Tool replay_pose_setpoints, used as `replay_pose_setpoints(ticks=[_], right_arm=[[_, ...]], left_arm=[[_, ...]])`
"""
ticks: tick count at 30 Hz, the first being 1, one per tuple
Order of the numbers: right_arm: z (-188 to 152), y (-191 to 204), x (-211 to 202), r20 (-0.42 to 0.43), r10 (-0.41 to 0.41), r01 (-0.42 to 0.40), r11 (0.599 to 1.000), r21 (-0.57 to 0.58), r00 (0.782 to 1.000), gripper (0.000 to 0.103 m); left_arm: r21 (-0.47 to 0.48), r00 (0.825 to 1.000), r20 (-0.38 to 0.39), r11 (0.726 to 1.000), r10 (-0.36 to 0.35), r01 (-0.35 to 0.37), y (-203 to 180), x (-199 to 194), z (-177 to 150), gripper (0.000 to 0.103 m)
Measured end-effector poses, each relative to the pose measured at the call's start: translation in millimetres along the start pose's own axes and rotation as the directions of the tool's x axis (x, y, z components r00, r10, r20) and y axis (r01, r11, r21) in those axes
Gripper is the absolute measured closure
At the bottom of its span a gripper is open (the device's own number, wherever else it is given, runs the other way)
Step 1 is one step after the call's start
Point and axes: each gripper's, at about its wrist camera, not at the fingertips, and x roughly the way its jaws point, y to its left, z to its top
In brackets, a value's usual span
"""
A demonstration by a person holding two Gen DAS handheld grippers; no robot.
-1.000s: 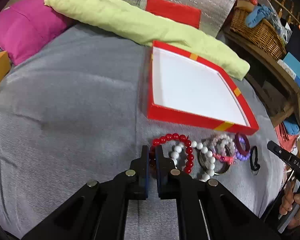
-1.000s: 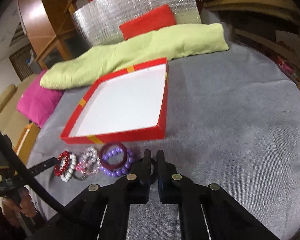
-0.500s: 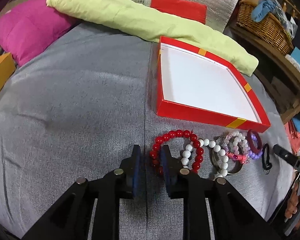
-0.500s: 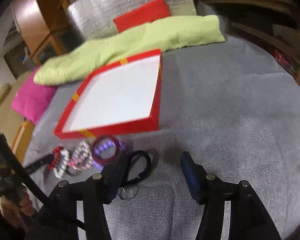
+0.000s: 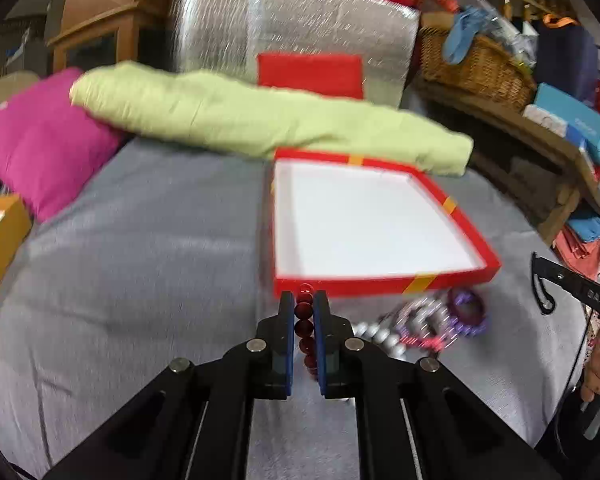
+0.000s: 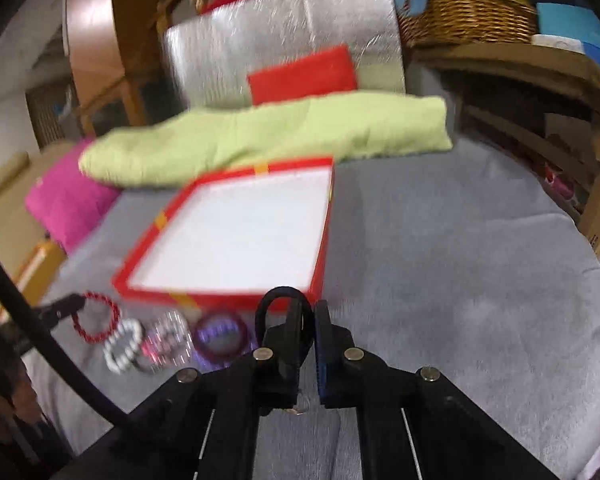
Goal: Organize jewelry
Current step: 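Open the right tool over the tray while the left releases the red bracelet there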
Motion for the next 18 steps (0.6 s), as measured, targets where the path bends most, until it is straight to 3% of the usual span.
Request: replay_pose_setpoints(ticks=[4, 10, 14, 18], right_arm=[[18, -6, 1, 0.034, 0.085, -0.087, 0.995, 0.058, 0.996, 0.096], [41, 14, 26, 0.022, 0.145, -0.146, 0.988, 0.048, 0.989, 0.096], [52, 24, 52, -0.016, 0.149, -0.149, 0.989, 0.027, 0.989, 0.096], [58, 29, 81, -0.064, 0.124, -0.125, 0.992, -0.013, 0.990, 0.096]], left_arm=[[0.049, 0.998, 0.051, 0.998, -0.038, 0.036, -13, -1, 24, 0.094], [0.068, 0.990, 0.114, 0.995, -0.082, 0.075, -24, 21, 64, 0.094], [0.032, 0.993, 0.072, 0.996, -0.090, 0.088, -22, 54, 63, 0.094], [0.049, 0.999, -0.006, 0.997, -0.053, 0.054, -29, 82, 58, 0.094]])
